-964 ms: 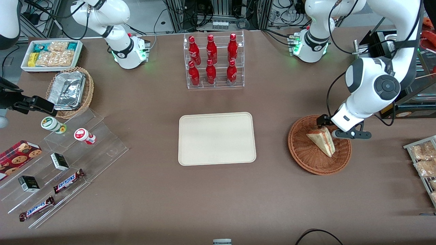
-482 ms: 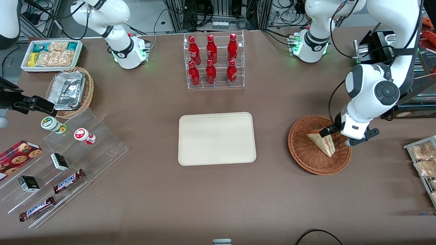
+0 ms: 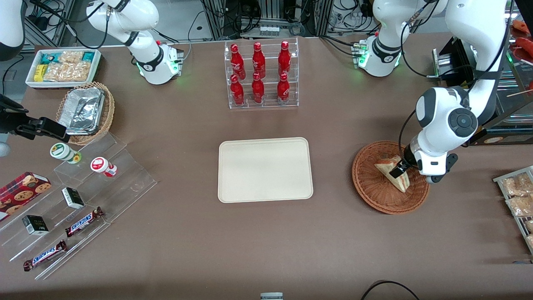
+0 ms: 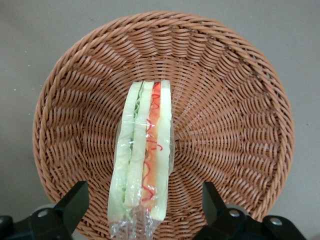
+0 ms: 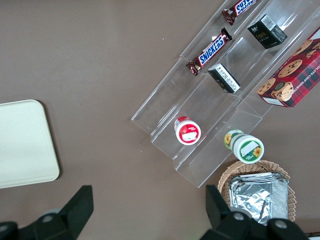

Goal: Place sandwich from basket to tray
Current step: 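Close the left gripper on the wrapped sandwich's crust edge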

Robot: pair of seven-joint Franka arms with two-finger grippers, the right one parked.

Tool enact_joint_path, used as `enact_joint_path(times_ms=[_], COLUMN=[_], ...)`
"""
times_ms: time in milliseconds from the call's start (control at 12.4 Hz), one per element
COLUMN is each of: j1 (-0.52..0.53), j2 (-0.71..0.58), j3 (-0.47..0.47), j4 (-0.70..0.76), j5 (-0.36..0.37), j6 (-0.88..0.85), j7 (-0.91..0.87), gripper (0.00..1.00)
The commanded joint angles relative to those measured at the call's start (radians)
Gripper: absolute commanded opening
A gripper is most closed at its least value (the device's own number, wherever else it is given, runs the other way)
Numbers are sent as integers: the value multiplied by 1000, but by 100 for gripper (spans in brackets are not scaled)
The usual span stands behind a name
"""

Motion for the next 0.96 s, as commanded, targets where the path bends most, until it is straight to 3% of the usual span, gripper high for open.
enact_joint_path(times_ms=[0, 402, 482, 562, 884], j1=[0, 0, 0, 0, -32], j2=[38, 84, 82, 73, 49], j3=[-4, -4, -4, -4, -9], j4=[17, 14, 14, 14, 106], j5=[25, 25, 25, 25, 71], j6=[8, 8, 3, -4, -139], j7=[-33, -40, -50, -45, -33], gripper=[100, 100, 62, 1, 0])
